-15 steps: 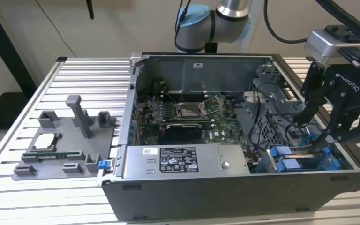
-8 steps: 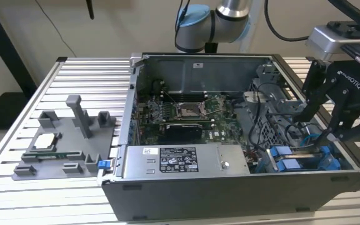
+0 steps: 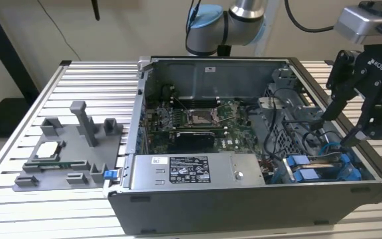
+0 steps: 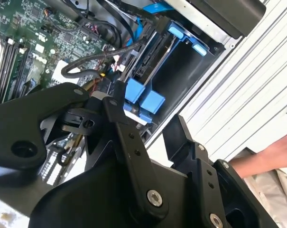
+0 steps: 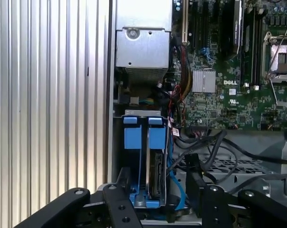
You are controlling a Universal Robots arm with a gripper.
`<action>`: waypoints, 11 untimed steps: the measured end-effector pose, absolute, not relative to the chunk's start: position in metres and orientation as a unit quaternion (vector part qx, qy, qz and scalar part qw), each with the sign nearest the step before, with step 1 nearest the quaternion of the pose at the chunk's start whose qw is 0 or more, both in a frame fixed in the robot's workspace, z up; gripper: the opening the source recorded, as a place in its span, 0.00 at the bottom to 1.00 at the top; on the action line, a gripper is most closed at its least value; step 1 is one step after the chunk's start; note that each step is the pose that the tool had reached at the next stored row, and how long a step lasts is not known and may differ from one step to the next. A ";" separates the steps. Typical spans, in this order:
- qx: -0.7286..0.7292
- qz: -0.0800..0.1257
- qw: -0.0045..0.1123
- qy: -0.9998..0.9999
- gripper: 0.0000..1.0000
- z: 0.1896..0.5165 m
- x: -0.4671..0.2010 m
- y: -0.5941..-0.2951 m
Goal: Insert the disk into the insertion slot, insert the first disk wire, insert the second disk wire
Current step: 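Insert the disk into the insertion slot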
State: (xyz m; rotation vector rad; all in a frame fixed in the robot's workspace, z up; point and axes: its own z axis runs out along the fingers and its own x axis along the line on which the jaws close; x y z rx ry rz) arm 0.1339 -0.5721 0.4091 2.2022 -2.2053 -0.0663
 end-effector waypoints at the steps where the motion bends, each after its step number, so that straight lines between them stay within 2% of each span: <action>1: 0.706 -0.021 0.012 -0.707 1.00 0.412 0.134 -0.572; 11: 0.706 -0.021 0.012 -0.707 1.00 0.426 0.134 -0.572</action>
